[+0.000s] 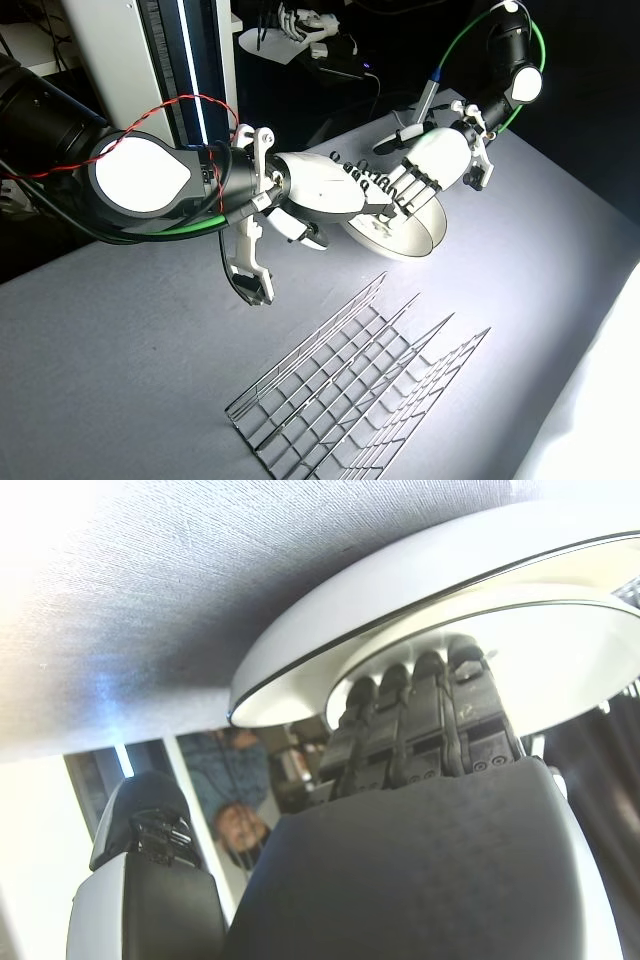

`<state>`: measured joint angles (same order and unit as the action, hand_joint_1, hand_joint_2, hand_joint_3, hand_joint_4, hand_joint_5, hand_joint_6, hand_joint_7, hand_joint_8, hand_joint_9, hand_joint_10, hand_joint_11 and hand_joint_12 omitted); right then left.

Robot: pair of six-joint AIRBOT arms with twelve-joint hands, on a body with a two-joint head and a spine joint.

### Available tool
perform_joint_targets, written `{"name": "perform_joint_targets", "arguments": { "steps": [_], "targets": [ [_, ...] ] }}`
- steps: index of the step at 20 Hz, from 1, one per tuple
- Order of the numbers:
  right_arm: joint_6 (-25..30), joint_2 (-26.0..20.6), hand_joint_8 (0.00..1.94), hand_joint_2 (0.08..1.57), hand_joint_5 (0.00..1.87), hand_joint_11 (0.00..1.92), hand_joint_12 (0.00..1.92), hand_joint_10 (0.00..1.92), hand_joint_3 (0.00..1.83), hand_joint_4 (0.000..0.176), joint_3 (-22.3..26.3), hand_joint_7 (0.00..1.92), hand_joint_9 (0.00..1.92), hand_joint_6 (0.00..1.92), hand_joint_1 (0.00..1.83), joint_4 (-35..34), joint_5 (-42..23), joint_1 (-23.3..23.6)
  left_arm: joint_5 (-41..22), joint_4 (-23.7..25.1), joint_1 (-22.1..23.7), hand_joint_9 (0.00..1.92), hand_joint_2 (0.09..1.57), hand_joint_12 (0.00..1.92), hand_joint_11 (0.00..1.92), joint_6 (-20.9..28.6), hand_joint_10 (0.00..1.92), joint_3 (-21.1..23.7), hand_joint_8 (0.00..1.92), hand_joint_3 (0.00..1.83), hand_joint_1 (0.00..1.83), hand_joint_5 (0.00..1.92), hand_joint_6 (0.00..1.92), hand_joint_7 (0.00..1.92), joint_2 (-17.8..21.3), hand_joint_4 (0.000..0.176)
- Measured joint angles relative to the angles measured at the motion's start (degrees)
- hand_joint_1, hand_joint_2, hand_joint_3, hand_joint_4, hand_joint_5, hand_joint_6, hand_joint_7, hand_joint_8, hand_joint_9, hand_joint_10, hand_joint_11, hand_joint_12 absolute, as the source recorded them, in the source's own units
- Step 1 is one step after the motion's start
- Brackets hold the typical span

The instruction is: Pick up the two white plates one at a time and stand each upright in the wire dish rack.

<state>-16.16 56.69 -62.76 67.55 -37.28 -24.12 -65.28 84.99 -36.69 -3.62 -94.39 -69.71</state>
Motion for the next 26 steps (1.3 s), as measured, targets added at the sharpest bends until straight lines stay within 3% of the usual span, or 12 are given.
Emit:
{"name": "perform_joint_targets", "arguments": {
  "steps": [7, 8, 12, 20, 21, 24, 26],
  "targets": [
    [0.3, 2.7, 0.00, 1.12, 0.00, 0.00, 0.33, 0.00, 0.00, 0.000, -0.1, 0.00, 0.00, 0.00, 1.61, -0.1, 2.8, -1.9, 0.5, -2.5, 0.0, 0.00, 1.05, 0.00, 0.00, 0.6, 0.00, 0.0, 0.00, 0.00, 0.00, 0.00, 0.00, 0.00, -0.1, 0.000],
    [0.3, 3.0, 0.00, 1.13, 0.00, 0.00, 0.23, 0.00, 0.00, 0.000, -0.1, 0.00, 0.00, 0.00, 1.63, -0.4, 3.1, -2.3, 0.5, -2.6, 0.1, 0.00, 1.04, 0.00, 0.00, 0.7, 0.00, 0.0, 0.00, 0.00, 0.00, 0.00, 0.00, 0.00, -0.1, 0.000],
    [0.5, 4.5, 0.00, 1.12, 0.00, 0.00, 0.39, 0.00, 0.00, 0.000, -0.8, 0.00, 0.00, 0.00, 1.66, -0.3, 4.2, -3.4, 0.6, -2.9, 0.2, 0.00, 1.05, 0.00, 0.00, 0.7, 0.00, 0.0, 0.00, 0.00, 0.00, 0.00, 0.00, 0.00, -0.1, 0.000],
    [0.5, 10.4, 0.00, 1.14, 0.00, 0.00, 0.39, 0.00, 0.01, 0.000, -5.8, 0.00, 0.00, 0.00, 1.65, -0.4, 5.0, -3.6, 0.6, -3.0, 0.2, 0.00, 1.05, 0.00, 0.00, 0.7, 0.00, 0.1, 0.00, 0.00, 0.00, 0.00, 0.00, 0.00, -0.1, 0.000],
    [0.5, 10.9, 0.00, 1.12, 0.00, 0.00, 0.54, 0.00, 0.00, 0.000, -6.2, 0.00, 0.00, 0.00, 1.67, -0.4, 5.0, -3.6, 0.6, -3.0, 0.2, 0.00, 1.04, 0.00, 0.00, 0.7, 0.00, 0.1, 0.00, 0.00, 0.00, 0.00, 0.00, 0.00, -0.1, 0.000],
    [0.5, 12.3, 0.00, 1.14, 0.00, 0.00, 0.43, 0.00, 0.01, 0.000, -7.4, 0.00, 0.00, 0.00, 1.59, -0.4, 5.1, -3.6, 0.6, -3.0, 0.2, 0.00, 1.04, 0.00, 0.00, 0.7, 0.00, 0.1, 0.00, 0.00, 0.00, 0.00, 0.00, 0.00, -0.1, 0.000],
    [0.4, 12.7, 0.00, 1.15, 0.01, 0.00, 0.65, 0.02, 0.01, 0.000, -7.9, 0.01, 0.06, 0.00, 1.61, -1.4, 5.4, -3.5, 0.6, -3.0, 0.2, 0.00, 1.04, 0.00, 0.00, 0.7, 0.00, 0.1, 0.00, 0.00, 0.00, 0.00, 0.00, 0.00, -0.1, 0.000]
  ]
}}
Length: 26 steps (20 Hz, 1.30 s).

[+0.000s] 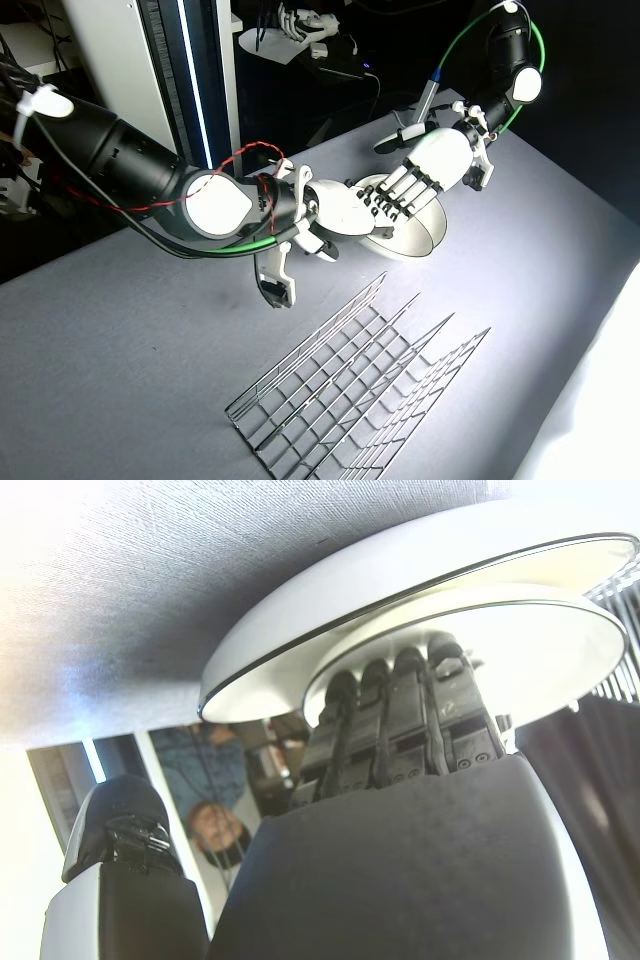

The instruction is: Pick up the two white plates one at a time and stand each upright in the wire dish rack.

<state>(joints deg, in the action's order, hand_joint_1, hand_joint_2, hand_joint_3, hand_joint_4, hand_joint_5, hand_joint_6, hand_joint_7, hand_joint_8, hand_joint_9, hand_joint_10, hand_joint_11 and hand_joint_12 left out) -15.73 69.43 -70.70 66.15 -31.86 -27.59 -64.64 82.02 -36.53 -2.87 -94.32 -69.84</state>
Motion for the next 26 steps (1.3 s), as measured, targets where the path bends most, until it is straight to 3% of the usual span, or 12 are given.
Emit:
{"name": "perform_joint_targets", "arguments": {
  "steps": [3, 5, 6, 7, 8, 9, 15, 16, 19, 21, 24, 26],
  "targets": [
    [-0.1, 0.5, 0.02, 1.14, 0.28, 0.03, 1.15, 0.05, 0.00, 0.000, -0.1, 0.28, 0.34, 0.02, 1.52, -0.9, 0.3, 0.3, 0.0, 0.0, 0.0, 0.00, 1.05, 0.00, 0.00, 0.0, 0.00, 0.0, 0.00, 0.00, 0.00, 0.00, 0.00, 0.00, 0.0, 0.000],
    [-0.2, 0.7, 0.03, 1.09, 0.65, 0.33, 1.11, 0.07, 0.00, 0.000, -0.1, 0.67, 0.69, 0.04, 1.48, -1.0, 0.0, 0.5, 0.1, 0.0, 0.0, 0.00, 1.06, 0.00, 0.00, 0.0, 0.00, 0.1, 0.00, 0.01, 0.00, 0.00, 0.00, 0.00, 0.0, 0.000],
    [-0.2, 0.8, 0.03, 1.08, 0.82, 0.61, 1.43, 0.07, 0.00, 0.000, -0.1, 0.82, 0.82, 0.05, 1.76, -1.6, -0.5, 0.6, 0.1, -0.2, 0.0, 0.00, 1.06, 0.00, 0.00, 0.0, 0.00, 0.1, 0.00, 0.01, 0.00, 0.00, 0.00, 0.00, 0.0, 0.000],
    [-0.2, 0.8, 0.00, 1.07, 0.65, 0.39, 1.06, 0.02, 0.00, 0.000, -0.1, 0.66, 0.69, 0.01, 1.54, -2.1, -0.9, 0.6, 0.2, -0.2, 0.0, 0.00, 1.05, 0.00, 0.00, 0.0, 0.00, 0.1, 0.00, 0.00, 0.00, 0.00, 0.00, 0.00, 0.0, 0.000],
    [-0.3, 0.8, 0.65, 1.10, 0.77, 0.77, 1.41, 0.79, 0.00, 0.000, 0.0, 0.94, 0.90, 0.90, 1.50, -2.0, -1.4, 0.9, 0.2, -0.3, 0.0, 0.00, 1.05, 0.00, 0.00, 0.1, 0.00, 0.1, 0.00, 0.00, 0.00, 0.00, 0.00, 0.00, 0.0, 0.000],
    [-0.4, 0.8, 0.88, 1.10, 0.86, 0.88, 1.45, 0.93, 0.00, 0.000, -0.1, 0.94, 0.95, 1.00, 1.49, -1.8, -1.4, 1.0, 0.3, -0.3, 0.0, 0.00, 1.05, 0.00, 0.00, 0.1, 0.00, 0.1, 0.00, 0.00, 0.00, 0.00, 0.00, 0.00, 0.0, 0.000],
    [-0.5, 0.8, 0.83, 1.08, 0.95, 0.96, 1.40, 0.94, 0.00, 0.000, -0.1, 0.99, 1.00, 0.92, 1.49, -2.3, -3.1, 0.9, 0.6, -0.9, 0.0, 0.00, 1.04, 0.00, 0.00, 1.5, 0.00, 0.7, 0.00, 0.00, 0.00, 0.00, 0.00, 0.00, 0.7, 0.000],
    [-0.5, 0.8, 1.05, 1.08, 1.00, 0.94, 1.39, 0.77, 0.00, 0.000, 0.0, 0.98, 1.00, 0.78, 1.50, -2.3, -3.2, 0.9, 1.1, -0.8, 0.3, 0.00, 1.04, 0.00, 0.00, 2.1, 0.00, 0.9, 0.00, 0.00, 0.00, 0.00, 0.00, 0.00, 1.1, 0.000],
    [-0.2, 0.8, 0.74, 1.08, 0.95, 0.91, 1.47, 0.92, 0.00, 0.000, 0.0, 1.05, 1.01, 0.89, 1.49, -2.7, -3.7, 1.0, 2.1, -1.7, 1.8, 0.00, 1.04, 0.00, 0.00, 2.8, 0.00, 1.8, 0.00, 0.00, 0.00, 0.00, 0.00, 0.00, 3.6, 0.000],
    [-0.2, 0.7, 0.61, 1.05, 0.98, 0.97, 1.38, 0.83, 0.00, 0.000, 0.0, 1.12, 1.08, 0.84, 1.50, -2.7, -3.9, 1.0, 2.2, -2.3, 2.7, 0.00, 1.05, 0.00, 0.00, 3.6, 0.00, 2.1, 0.00, 0.00, 0.00, 0.00, 0.00, 0.00, 4.7, 0.000],
    [-0.3, 0.7, 0.73, 1.06, 0.97, 0.97, 1.38, 0.88, 0.00, 0.000, -0.1, 1.05, 1.02, 0.90, 1.50, -3.3, -4.3, 1.4, 2.1, -1.2, 3.5, 0.00, 1.06, 0.00, 0.00, 6.4, 0.00, 2.3, 0.00, 0.01, 0.00, 0.00, 0.00, 0.00, 6.2, 0.000],
    [-0.4, 0.6, 0.46, 1.03, 1.04, 0.97, 1.38, 0.71, 0.00, 0.000, -0.1, 1.20, 1.13, 0.74, 1.50, -3.7, -4.6, 2.1, 2.1, -1.7, 3.9, 0.00, 1.06, 0.00, 0.00, 8.0, 0.00, 2.4, 0.00, 0.00, 0.00, 0.00, 0.00, 0.00, 7.7, 0.000]
  ]
}}
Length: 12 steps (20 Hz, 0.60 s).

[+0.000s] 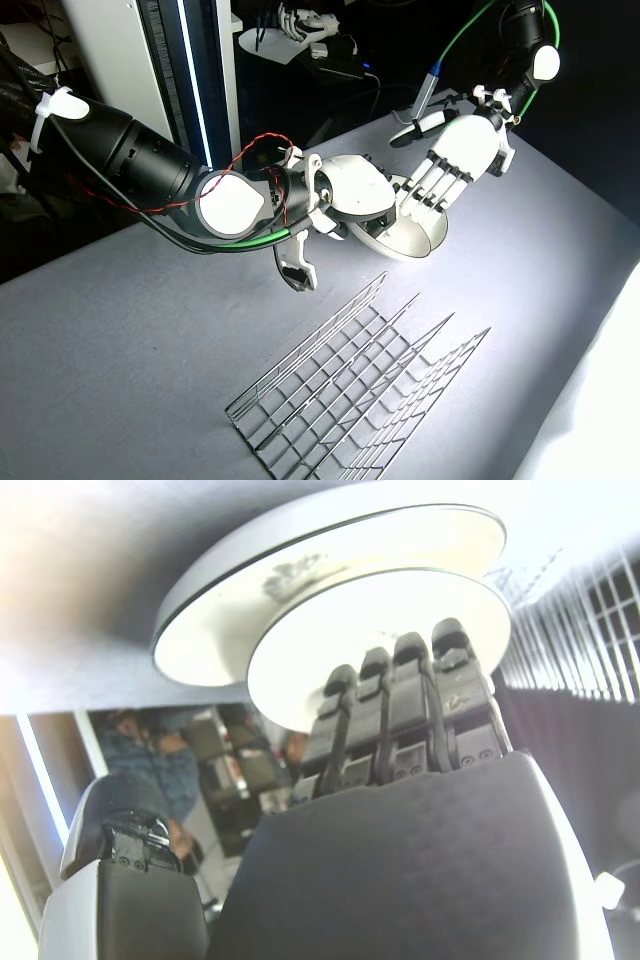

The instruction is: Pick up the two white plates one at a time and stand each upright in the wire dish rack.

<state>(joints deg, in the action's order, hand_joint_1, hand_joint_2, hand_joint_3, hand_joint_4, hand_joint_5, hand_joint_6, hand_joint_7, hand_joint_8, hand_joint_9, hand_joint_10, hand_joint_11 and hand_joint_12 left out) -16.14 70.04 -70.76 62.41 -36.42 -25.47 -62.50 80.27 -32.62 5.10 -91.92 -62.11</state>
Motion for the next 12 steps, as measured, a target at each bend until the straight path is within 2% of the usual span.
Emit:
{"name": "perform_joint_targets", "arguments": {
  "steps": [2, 3, 4, 6, 10, 12],
  "targets": [
    [0.1, -0.4, 0.33, 1.01, 1.09, 0.99, 1.35, 0.62, 0.00, 0.000, 0.0, 1.28, 1.19, 0.64, 1.50, -1.4, -0.8, 0.8, 1.2, -0.2, 0.4, 0.00, 1.06, 0.00, 0.00, 0.5, 0.00, 1.0, 0.00, 0.00, 0.00, 0.00, 0.00, 0.00, 2.5, 0.000],
    [0.0, -1.0, 0.41, 1.01, 1.07, 1.01, 1.32, 0.57, 0.00, 0.000, 0.3, 1.25, 1.21, 0.68, 1.51, -2.4, -1.2, 1.5, 1.8, -0.1, 0.5, 0.00, 1.05, 0.00, 0.00, 0.6, 0.00, 1.2, 0.00, 0.00, 0.00, 0.00, 0.00, 0.00, 3.6, 0.000],
    [0.0, -1.5, 0.53, 1.02, 1.06, 1.00, 1.32, 0.63, 0.00, 0.000, 0.7, 1.18, 1.17, 0.74, 1.50, -3.1, -1.5, 1.8, 2.3, -0.1, 0.5, 0.00, 1.05, 0.00, 0.00, 0.6, 0.00, 1.7, 0.00, 0.00, 0.00, 0.00, 0.00, 0.00, 4.6, 0.000],
    [0.0, -2.3, 0.66, 1.04, 1.03, 0.98, 1.36, 0.74, 0.00, 0.000, 1.5, 1.11, 1.10, 0.79, 1.50, -3.1, -2.1, 2.3, 2.4, 0.3, 0.5, 0.00, 1.06, 0.00, 0.00, 0.6, 0.00, 2.6, 0.00, 0.00, 0.00, 0.00, 0.00, 0.00, 6.3, 0.000],
    [0.0, -4.3, 0.74, 1.05, 1.01, 0.98, 1.36, 0.76, 0.00, 0.000, 4.3, 1.08, 1.10, 0.81, 1.50, -5.7, -1.4, 3.5, 1.5, 1.8, 0.5, 0.00, 1.06, 0.00, 0.00, 0.6, 0.00, 4.1, 0.00, 0.00, 0.00, 0.00, 0.00, 0.00, 10.2, 0.000],
    [0.0, -4.9, 0.78, 1.06, 0.95, 0.95, 1.40, 0.82, 0.00, 0.000, 5.5, 1.05, 1.05, 0.89, 1.50, -7.0, -1.0, 4.2, 1.2, 1.3, 0.5, 0.00, 1.06, 0.00, 0.00, 1.0, 0.00, 4.1, 0.00, 0.00, 0.00, 0.00, 0.00, 0.00, 11.7, 0.000]
  ]
}}
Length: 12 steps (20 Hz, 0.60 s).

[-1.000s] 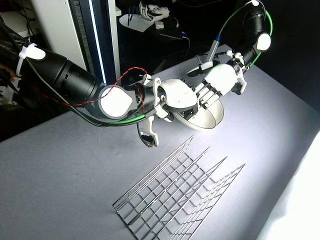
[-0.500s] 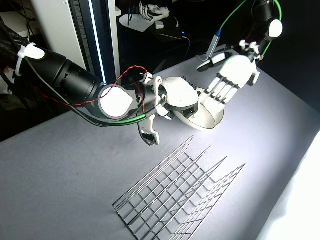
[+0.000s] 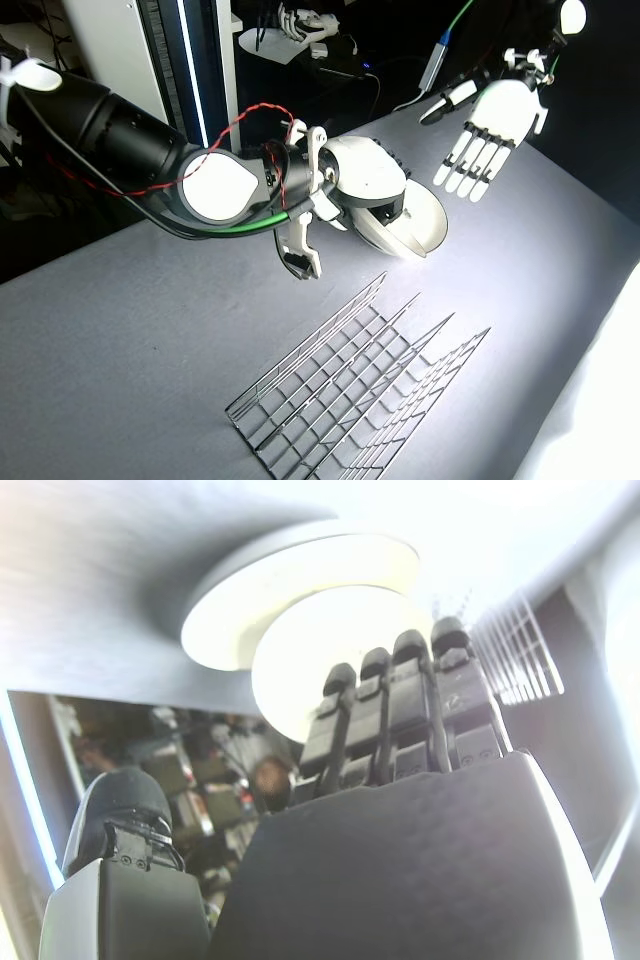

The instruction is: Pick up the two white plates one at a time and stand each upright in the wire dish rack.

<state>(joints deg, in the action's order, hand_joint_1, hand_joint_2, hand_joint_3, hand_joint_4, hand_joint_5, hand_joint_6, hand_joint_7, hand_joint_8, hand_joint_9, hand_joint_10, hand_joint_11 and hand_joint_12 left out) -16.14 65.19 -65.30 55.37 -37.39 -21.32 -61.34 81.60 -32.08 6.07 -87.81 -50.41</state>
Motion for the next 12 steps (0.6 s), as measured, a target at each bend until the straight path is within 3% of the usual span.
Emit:
{"name": "perform_joint_targets", "arguments": {
  "steps": [5, 12],
  "targets": [
    [0.4, -1.6, 0.68, 1.05, 0.99, 0.96, 1.38, 0.78, 0.00, 0.000, 2.8, 1.10, 1.09, 0.84, 1.50, -5.7, 0.2, 1.9, -2.9, -6.1, 0.0, 0.00, 1.07, 0.00, 0.00, 2.4, 0.00, -2.2, 0.00, 0.01, 0.00, 0.00, 0.00, 0.00, 1.7, 0.000],
    [0.5, -3.8, 0.71, 1.05, 1.01, 0.96, 1.38, 0.81, 0.00, 0.000, 5.2, 1.09, 1.05, 0.85, 1.50, -15.0, 2.5, 3.8, -2.6, -5.7, -0.4, 0.00, 1.06, 0.00, 0.00, 2.4, 0.00, -2.2, 0.00, 0.00, 0.00, 0.00, 0.00, 0.00, 3.2, 0.000]
  ]
}}
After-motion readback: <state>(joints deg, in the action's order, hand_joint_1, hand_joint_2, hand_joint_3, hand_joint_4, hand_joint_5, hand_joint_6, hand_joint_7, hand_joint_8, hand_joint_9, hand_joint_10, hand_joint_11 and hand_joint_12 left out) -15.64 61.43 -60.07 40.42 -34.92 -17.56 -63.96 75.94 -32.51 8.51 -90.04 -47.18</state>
